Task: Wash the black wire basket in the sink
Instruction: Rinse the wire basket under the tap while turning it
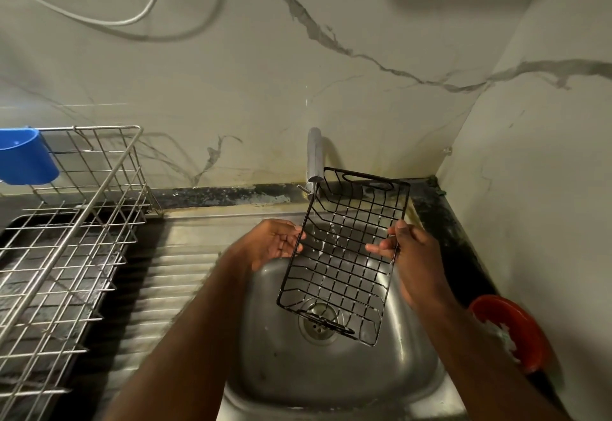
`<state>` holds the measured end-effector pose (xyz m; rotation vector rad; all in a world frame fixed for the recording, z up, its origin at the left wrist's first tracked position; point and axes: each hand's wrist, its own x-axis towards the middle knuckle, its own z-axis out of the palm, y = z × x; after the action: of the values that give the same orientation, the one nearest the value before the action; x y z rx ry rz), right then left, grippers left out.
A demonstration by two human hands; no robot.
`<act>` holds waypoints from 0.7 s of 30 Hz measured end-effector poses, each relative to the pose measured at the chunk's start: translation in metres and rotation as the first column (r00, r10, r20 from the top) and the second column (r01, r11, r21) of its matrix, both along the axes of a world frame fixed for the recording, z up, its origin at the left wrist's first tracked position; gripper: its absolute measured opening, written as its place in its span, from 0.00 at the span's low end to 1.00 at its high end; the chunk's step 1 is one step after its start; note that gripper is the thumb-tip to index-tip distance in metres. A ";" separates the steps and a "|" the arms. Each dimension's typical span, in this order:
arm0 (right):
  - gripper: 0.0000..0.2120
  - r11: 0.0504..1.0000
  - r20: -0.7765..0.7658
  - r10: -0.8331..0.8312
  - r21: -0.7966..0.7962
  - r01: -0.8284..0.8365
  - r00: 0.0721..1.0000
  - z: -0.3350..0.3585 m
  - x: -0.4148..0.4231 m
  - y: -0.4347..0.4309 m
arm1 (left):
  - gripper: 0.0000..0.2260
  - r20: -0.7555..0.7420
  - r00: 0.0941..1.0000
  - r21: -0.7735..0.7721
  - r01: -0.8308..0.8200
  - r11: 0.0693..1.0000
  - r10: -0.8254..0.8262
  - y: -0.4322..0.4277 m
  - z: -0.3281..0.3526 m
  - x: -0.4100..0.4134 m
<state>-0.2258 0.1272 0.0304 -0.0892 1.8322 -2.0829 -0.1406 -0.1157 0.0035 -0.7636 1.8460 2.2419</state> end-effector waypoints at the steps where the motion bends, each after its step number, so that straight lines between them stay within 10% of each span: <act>1: 0.13 1.000 -0.005 0.005 0.004 -0.005 1.000 -0.001 0.001 0.001 | 0.07 -0.006 1.000 0.012 0.004 1.000 -0.003 0.000 0.000 0.000; 6: 0.41 0.998 -0.026 0.057 0.021 -0.056 0.998 -0.001 0.003 0.009 | 0.07 -0.015 0.999 0.053 0.029 0.998 -0.028 -0.001 -0.001 0.003; 10: 0.21 0.999 -0.040 0.042 0.033 -0.041 0.998 -0.004 0.005 0.007 | 0.07 -0.011 0.999 0.045 0.034 0.998 -0.034 0.000 -0.001 0.006; 17: 0.15 0.999 -0.016 -0.007 0.044 0.008 1.000 -0.009 0.007 0.007 | 0.06 0.002 0.997 0.069 0.071 0.995 -0.072 -0.001 0.000 0.013; 21: 0.37 0.995 0.042 0.075 0.060 -0.077 0.996 -0.008 0.008 0.013 | 0.05 0.023 0.995 0.112 0.095 0.989 -0.098 0.000 -0.003 0.018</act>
<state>-0.2181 0.1405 0.0227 -0.0991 1.8387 -1.9615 -0.1223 -0.1154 0.0005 -0.6689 1.6920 2.2391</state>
